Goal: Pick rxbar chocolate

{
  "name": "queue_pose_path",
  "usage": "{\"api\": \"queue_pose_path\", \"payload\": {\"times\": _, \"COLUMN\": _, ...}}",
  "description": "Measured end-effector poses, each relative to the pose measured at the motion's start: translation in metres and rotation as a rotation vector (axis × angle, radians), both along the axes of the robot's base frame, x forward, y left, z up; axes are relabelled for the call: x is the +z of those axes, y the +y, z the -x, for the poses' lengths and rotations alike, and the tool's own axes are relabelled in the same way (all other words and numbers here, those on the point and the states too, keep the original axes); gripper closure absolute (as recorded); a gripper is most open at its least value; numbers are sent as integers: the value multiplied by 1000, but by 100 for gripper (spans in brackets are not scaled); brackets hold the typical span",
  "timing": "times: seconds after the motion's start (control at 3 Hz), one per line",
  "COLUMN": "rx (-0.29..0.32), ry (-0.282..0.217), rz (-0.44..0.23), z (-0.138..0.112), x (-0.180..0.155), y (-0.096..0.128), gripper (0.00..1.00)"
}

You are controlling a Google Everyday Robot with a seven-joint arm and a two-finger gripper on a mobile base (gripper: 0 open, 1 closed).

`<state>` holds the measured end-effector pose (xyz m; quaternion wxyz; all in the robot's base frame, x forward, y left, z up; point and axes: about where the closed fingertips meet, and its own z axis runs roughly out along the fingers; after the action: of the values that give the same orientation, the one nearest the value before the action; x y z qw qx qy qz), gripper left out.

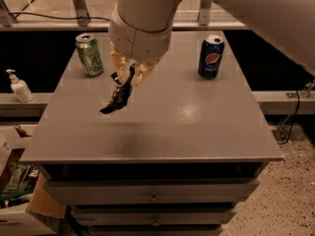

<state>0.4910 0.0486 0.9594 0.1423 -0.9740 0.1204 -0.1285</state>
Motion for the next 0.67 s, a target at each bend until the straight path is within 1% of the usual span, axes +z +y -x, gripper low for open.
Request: {"api": "queue_pose_path", "payload": {"times": 0.67, "rx": 2, "ry": -20, "rz": -50, "z": 21, "x": 16, "y": -17, "gripper": 14}}
